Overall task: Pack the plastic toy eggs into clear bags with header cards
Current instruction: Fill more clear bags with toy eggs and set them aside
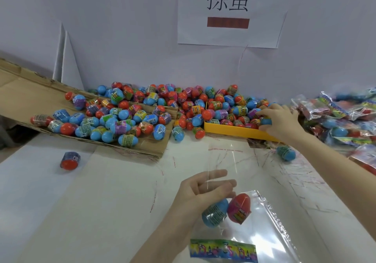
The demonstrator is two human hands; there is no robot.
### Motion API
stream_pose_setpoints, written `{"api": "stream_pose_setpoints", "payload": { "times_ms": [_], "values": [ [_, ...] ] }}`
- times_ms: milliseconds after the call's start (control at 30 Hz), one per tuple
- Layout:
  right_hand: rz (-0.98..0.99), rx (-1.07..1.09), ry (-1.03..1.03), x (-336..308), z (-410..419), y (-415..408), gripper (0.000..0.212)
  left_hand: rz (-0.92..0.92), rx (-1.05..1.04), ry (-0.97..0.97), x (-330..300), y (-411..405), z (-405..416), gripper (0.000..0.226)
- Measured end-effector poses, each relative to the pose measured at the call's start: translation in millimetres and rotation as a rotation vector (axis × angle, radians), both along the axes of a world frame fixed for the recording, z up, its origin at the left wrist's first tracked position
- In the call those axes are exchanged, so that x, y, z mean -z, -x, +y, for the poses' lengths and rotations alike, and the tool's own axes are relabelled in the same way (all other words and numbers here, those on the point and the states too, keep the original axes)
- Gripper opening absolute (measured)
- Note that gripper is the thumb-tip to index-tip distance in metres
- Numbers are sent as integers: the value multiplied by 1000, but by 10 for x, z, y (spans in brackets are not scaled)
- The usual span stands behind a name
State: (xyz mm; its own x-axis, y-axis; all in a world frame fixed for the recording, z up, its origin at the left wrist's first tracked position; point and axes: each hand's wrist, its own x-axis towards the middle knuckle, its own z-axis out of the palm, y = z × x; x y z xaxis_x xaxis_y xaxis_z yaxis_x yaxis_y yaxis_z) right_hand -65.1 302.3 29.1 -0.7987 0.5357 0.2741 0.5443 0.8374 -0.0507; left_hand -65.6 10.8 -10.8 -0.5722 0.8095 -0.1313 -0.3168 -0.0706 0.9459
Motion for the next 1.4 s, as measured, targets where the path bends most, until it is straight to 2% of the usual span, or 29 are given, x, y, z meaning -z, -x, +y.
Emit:
{"api": "stream_pose_setpoints", "payload": {
  "times_ms": [100, 200, 267, 333, 400, 500, 700, 833, 900, 1000, 1067, 1133, 1300, 1400],
  "values": [
    [48, -28, 84, -10, 46, -15, 37, -2, 4, 0, -2, 7, -6, 44],
    [34, -50, 61, -17, 81, -63, 31, -3, -2, 4, -11, 10, -9, 46],
    [217, -75, 142, -51, 16, -88, 28, 0, -1, 6, -11, 6, -7, 46],
    [518, -62, 500, -163, -175, -144, 26, 8, 1, 7, -4, 2, -3, 46],
    [657, -123, 906, -293, -414, -245, 23, 14, 6, 11, 2, -4, -1, 48],
    [679, -298, 1228, -440, -811, -470, 22, 23, 17, 15, 2, -11, -5, 50],
    [609, -502, 1320, -558, -1294, -795, 30, 6, -3, 3, -15, -28, -4, 59],
    [540, -606, 1515, -540, -1354, -887, 54, 22, -16, 3, -20, -37, -3, 61],
    [529, -640, 1599, -519, -1350, -920, 59, 27, -15, -3, -19, -43, -8, 63],
    [535, -647, 1564, -531, -1359, -939, 51, 31, -4, -11, -26, -51, -12, 62],
    [521, -620, 1440, -559, -1384, -927, 38, 39, -3, -10, -36, -51, -9, 62],
    [494, -569, 1210, -576, -1416, -901, 38, 58, 2, -4, -47, -54, -7, 61],
    [370, -556, 595, -566, -1527, -814, 55, 83, 9, 10, -56, -64, -5, 51],
    [324, -548, 353, -584, -1563, -763, 44, 92, 8, 18, -60, -64, 1, 54]
  ]
}}
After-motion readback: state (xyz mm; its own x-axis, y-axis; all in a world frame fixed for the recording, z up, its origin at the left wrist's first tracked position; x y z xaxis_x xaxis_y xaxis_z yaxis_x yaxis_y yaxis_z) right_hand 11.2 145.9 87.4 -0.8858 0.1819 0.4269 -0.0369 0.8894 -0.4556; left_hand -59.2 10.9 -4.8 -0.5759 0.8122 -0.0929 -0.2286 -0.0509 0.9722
